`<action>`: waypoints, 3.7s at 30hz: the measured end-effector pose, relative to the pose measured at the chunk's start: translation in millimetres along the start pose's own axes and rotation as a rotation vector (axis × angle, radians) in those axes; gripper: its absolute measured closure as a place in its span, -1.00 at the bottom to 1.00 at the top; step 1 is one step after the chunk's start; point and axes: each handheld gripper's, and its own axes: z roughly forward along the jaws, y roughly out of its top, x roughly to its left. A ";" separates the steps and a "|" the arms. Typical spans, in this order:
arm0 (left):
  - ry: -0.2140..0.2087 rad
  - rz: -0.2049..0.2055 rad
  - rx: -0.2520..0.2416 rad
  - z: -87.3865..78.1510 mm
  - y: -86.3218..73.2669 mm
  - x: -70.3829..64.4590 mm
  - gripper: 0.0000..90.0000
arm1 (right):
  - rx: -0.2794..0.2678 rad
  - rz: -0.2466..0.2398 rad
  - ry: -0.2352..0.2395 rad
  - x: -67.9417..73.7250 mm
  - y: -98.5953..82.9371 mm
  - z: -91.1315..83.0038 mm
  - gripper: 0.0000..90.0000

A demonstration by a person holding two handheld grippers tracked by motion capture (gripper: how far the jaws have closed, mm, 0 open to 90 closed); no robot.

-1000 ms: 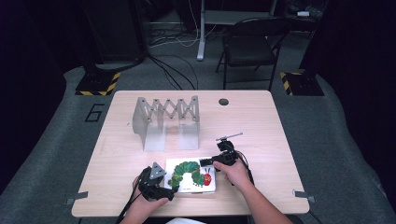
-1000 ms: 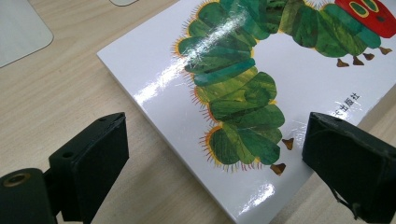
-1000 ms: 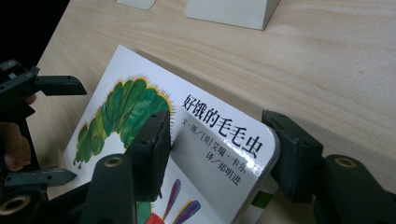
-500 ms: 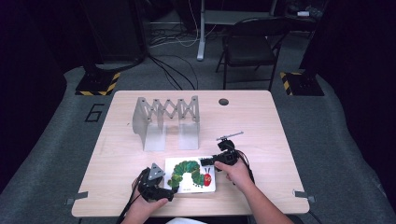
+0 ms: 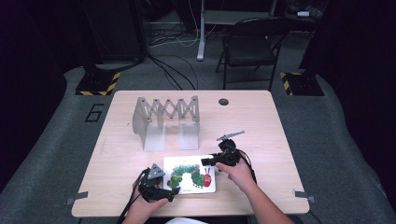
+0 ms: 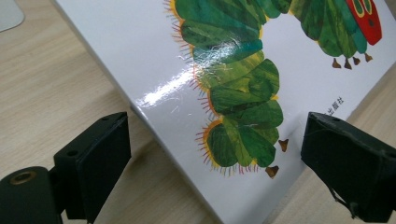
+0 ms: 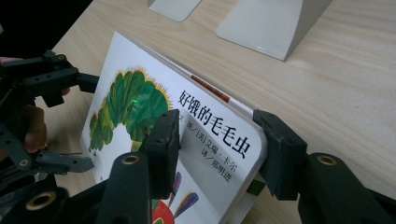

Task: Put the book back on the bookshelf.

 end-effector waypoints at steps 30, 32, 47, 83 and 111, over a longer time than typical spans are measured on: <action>-0.068 -0.090 0.007 -5.1 6.2 9.4 -0.52 | -0.016 -0.017 0.005 3.0 -3.4 -6.0 0.21; -0.067 -0.097 -0.002 -5.5 6.3 10.4 -0.47 | -0.019 -0.014 0.004 2.9 -4.0 -6.4 0.21; -0.055 -0.125 -0.026 -12.3 7.8 11.7 -0.21 | -0.038 -0.016 -0.020 8.6 -3.2 -11.4 0.22; 0.034 -0.031 -0.122 -36.4 13.0 10.0 0.36 | -0.141 -0.130 -0.063 45.1 5.9 -34.4 0.05; -0.061 0.096 -0.085 -35.6 20.4 5.0 0.26 | -0.071 -0.204 -0.106 45.2 -17.6 -39.0 -0.06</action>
